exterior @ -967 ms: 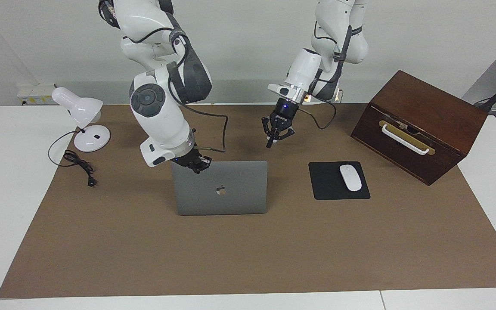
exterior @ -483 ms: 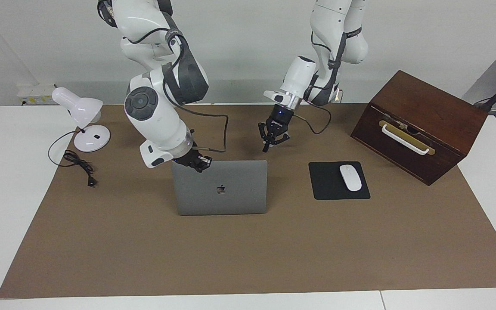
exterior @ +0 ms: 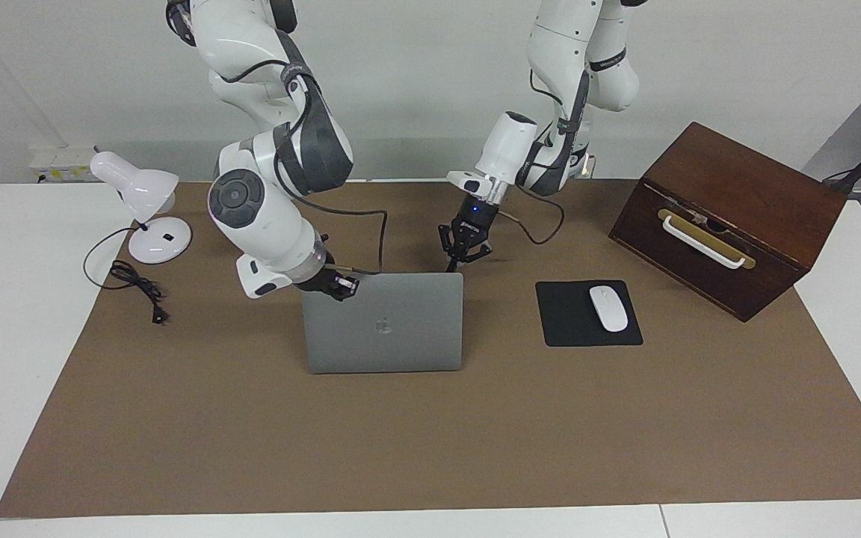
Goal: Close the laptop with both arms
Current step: 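Press the laptop lid shut with the right gripper while the left gripper steadies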
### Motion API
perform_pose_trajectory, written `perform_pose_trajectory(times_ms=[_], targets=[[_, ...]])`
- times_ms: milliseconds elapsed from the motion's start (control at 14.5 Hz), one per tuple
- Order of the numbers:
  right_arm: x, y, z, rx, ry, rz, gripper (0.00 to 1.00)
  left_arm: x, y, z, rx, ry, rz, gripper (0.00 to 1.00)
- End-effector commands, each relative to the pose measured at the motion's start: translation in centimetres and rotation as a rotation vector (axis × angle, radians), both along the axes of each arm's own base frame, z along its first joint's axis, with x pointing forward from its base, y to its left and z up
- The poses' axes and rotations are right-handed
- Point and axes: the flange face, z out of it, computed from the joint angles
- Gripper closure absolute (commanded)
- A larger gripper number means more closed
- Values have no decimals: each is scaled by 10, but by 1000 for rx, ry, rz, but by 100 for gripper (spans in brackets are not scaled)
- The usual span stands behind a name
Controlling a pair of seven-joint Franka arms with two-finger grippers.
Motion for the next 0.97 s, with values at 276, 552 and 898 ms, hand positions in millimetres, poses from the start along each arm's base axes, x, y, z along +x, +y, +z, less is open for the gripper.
perform_pose_trajectory(times_ms=[276,552,898], targets=[[-9,-1,-24,48,3,-57,100,8,-10,-26,39,-11,-33,100],[-10,-1,-41,44,-7,-69,100,7,-10,-28,53,-17,-49,100],[-14,0,-57,50,-11,-92,100,8,-9,-29,64,-24,-61,100]])
